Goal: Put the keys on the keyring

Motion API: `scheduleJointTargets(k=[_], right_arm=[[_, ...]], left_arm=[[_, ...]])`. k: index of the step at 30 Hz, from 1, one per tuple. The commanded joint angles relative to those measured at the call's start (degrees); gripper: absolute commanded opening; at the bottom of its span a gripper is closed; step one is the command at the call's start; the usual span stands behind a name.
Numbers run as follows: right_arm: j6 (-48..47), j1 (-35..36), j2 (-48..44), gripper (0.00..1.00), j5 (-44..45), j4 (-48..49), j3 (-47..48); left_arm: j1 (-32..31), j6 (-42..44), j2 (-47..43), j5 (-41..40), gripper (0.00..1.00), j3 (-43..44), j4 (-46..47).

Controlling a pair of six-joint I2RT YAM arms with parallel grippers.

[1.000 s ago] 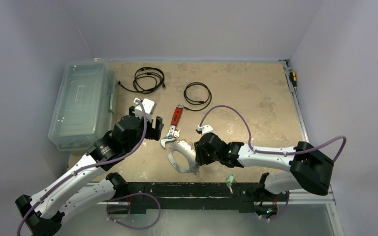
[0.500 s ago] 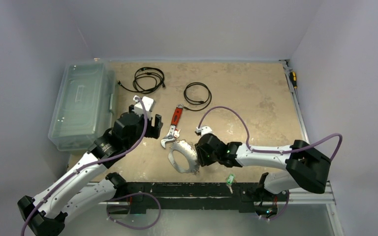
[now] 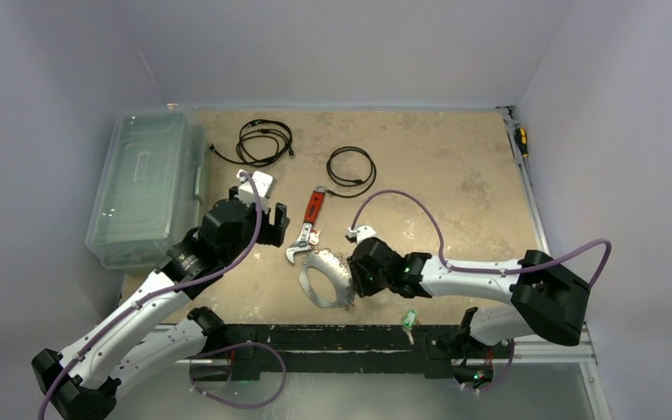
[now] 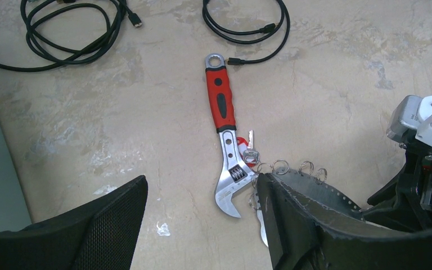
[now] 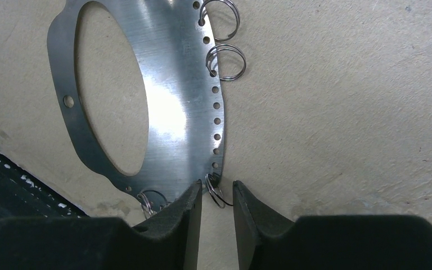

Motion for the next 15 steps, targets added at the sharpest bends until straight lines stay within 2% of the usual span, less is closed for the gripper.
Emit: scheduleJointTargets(k=[1,8,11,13,15], right_arm=[[-0.8,0.4,-0.4,0.29,-1.1,-0.4,0.0],[-1.0,1.0,1.7,0.32,-1.8,-0.9,0.7],[-1.0,1.2,2.5,0.30,-1.8,-1.3,1.1],[-1.0,1.4,2.9,0.23,-1.6,-1.8,1.4],[-1.1,1.5,3.0,0.10,-1.5,-2.2,1.6]], left_arm=[[0.2,0.6,-0.4,0.4,0.71,0.3,1.7],[0.3,0.6,-0.4,0.4,0.71,0.3,1.6],[0.2,0.6,-0.5,0.4,0.71,0.3,1.6],[0.3,0.6,-0.6,0.4,0.70,0.2,1.6],[0.3,0.6,-0.6,0.4,0.70,0.2,1.6]])
